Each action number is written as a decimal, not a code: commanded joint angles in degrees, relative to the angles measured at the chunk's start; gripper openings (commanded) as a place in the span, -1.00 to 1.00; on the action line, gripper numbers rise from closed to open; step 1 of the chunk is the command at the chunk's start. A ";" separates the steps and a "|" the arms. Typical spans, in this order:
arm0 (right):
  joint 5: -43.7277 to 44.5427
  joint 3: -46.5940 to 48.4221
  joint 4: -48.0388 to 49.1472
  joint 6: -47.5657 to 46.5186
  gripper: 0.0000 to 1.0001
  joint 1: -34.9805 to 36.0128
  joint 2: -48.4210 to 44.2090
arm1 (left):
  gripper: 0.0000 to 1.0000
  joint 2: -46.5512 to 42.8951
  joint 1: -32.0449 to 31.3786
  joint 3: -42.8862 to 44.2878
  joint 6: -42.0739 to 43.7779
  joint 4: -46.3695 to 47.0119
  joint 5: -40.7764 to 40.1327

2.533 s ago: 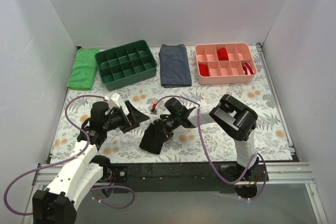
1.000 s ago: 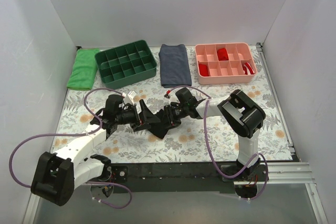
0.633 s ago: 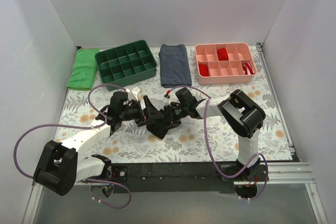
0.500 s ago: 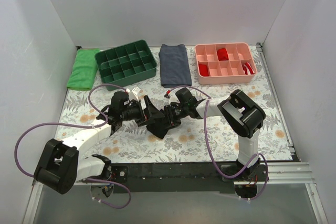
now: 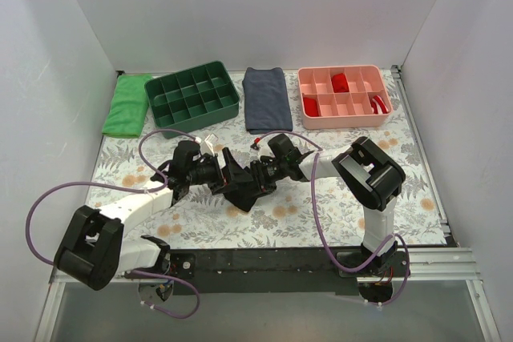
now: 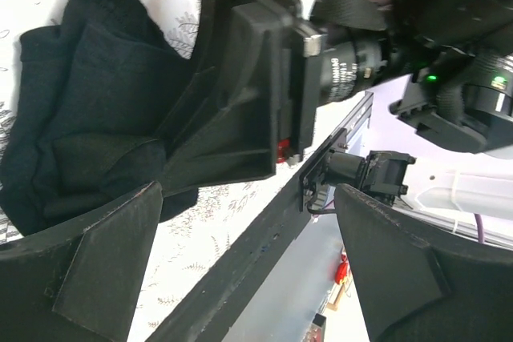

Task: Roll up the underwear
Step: Roll the underwear to the center of the board.

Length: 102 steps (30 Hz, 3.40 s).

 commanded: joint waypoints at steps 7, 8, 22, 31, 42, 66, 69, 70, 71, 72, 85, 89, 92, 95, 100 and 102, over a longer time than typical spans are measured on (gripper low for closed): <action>1.81 -0.56 -0.62 -0.99 -0.79 -0.35 0.64 | 0.78 2.38 -0.63 -1.44 2.07 1.91 -5.60; 1.38 -0.48 -0.62 -0.90 -0.79 -0.35 0.73 | 0.78 2.46 -0.63 -1.61 1.99 2.53 -6.04; 0.49 -3.72 4.65 0.06 -0.30 -0.35 -1.90 | 0.75 6.95 -0.72 -4.34 1.72 7.81 -7.71; 8.04 -5.66 1.32 -3.54 0.01 -0.27 -8.76 | 0.73 7.83 -0.72 -5.92 0.84 9.39 -8.59; 31.05 -15.05 -2.55 -4.68 0.01 3.24 -25.44 | 0.72 9.32 -0.72 -4.61 1.19 9.13 -8.42; 70.98 2.69 -22.33 -42.11 0.06 33.48 -21.78 | 0.77 13.27 -0.72 0.67 -0.65 -2.12 -10.70; 70.46 3.74 -22.33 -43.96 0.06 34.01 -20.02 | 0.78 13.98 -0.72 0.58 -0.65 -2.21 -10.35; 70.11 3.92 -22.33 -44.32 0.07 34.01 -19.05 | 0.79 14.15 -0.72 0.58 -0.65 -2.21 -10.35; 70.02 4.27 -22.59 -44.67 0.07 34.01 -18.52 | 0.79 14.33 -0.72 0.58 -0.48 -2.21 -10.35; 70.10 4.53 -22.68 -45.19 0.08 34.01 -17.91 | 0.79 14.59 -0.72 0.58 -0.48 -2.12 -10.18; 70.01 8.75 -21.98 -48.54 0.08 34.72 -12.46 | 0.79 16.00 -0.72 1.64 -0.04 -1.60 -9.03; 69.49 9.81 -22.59 -48.10 0.08 34.80 -10.61 | 0.79 15.83 -0.72 1.81 0.23 -1.68 -8.42; 70.89 10.16 -23.12 -47.22 0.08 34.80 -8.42 | 0.79 16.00 -0.72 2.16 0.58 -1.77 -7.98; 72.65 10.16 -23.65 -46.43 0.08 34.80 -6.31 | 0.79 15.91 -0.72 1.90 0.40 -1.51 -7.80; 72.92 9.46 -25.05 -43.63 0.04 34.63 -4.55 | 0.79 15.83 -0.72 1.99 0.49 -1.51 -7.71; 72.57 9.02 -25.41 -41.87 -0.01 34.54 -4.72 | 0.79 15.82 -0.72 2.16 0.23 -1.51 -7.71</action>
